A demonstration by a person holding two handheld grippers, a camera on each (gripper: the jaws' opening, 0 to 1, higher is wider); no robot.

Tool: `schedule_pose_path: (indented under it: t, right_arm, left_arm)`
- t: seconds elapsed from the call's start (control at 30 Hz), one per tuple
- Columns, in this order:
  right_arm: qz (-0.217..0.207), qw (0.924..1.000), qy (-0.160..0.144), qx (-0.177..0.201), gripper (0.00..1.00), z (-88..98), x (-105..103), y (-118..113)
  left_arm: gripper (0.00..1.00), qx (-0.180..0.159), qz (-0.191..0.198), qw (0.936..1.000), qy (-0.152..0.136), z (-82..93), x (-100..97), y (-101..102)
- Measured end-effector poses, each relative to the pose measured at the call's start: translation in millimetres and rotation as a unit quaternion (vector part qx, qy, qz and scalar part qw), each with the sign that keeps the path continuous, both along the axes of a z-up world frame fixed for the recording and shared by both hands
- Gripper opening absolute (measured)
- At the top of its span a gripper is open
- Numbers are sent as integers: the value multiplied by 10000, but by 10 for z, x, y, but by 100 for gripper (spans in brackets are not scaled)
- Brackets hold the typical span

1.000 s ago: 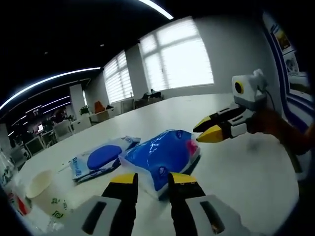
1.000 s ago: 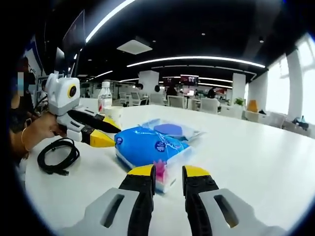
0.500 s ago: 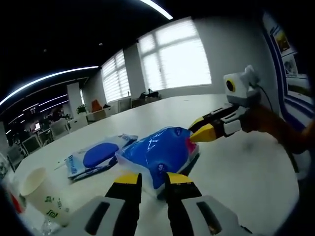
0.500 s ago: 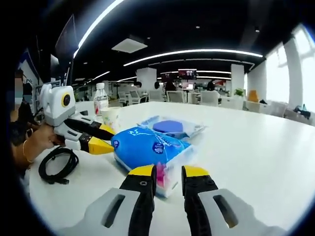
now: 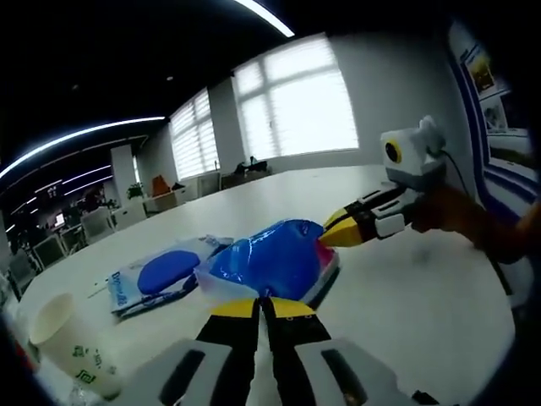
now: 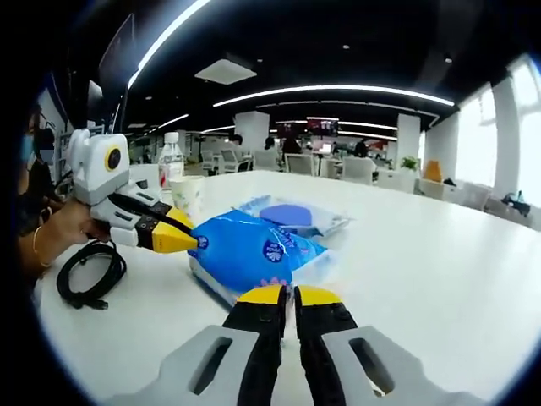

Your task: Arrange the tabletop items into an orderly group along one side of the table until the central work area is clear of visible clutter.

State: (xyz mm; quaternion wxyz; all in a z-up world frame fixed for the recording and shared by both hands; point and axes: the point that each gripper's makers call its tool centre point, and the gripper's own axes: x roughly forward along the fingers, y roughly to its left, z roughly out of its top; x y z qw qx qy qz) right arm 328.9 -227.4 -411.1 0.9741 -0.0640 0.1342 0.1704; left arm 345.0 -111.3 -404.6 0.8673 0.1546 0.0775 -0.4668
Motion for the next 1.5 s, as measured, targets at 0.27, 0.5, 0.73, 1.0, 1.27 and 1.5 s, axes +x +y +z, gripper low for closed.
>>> schedule_pose_path:
  t: [0.27, 0.5, 0.73, 1.0, 1.27, 1.5]
  right_arm:
    - [17, 9998, -89, -196, 0, 8, -2, -15]
    - [29, 9985, -201, -501, 0, 34, -7, -42]
    - [-52, 9971, -334, -687, 0, 101, -37, -93]
    - [-157, 9950, -550, -821, 0, 223, -53, -180]
    - [-377, 9926, -729, -895, 0, 303, -89, -354]
    - [-543, 9906, -834, -942, 0, 356, -120, -513]
  left_arm:
    - [0, 197, -18, 9991, -371, 22, -13, -20]
    - [0, 258, -58, 9984, -501, 51, -26, -45]
    - [0, 252, -102, 9978, -608, 95, -48, -97]
    - [0, 259, -139, 9971, -695, 135, -69, -185]
    - [0, 339, -245, 9949, -919, 248, -87, -370]
    - [0, 372, -350, 9933, -1038, 291, -108, -523]
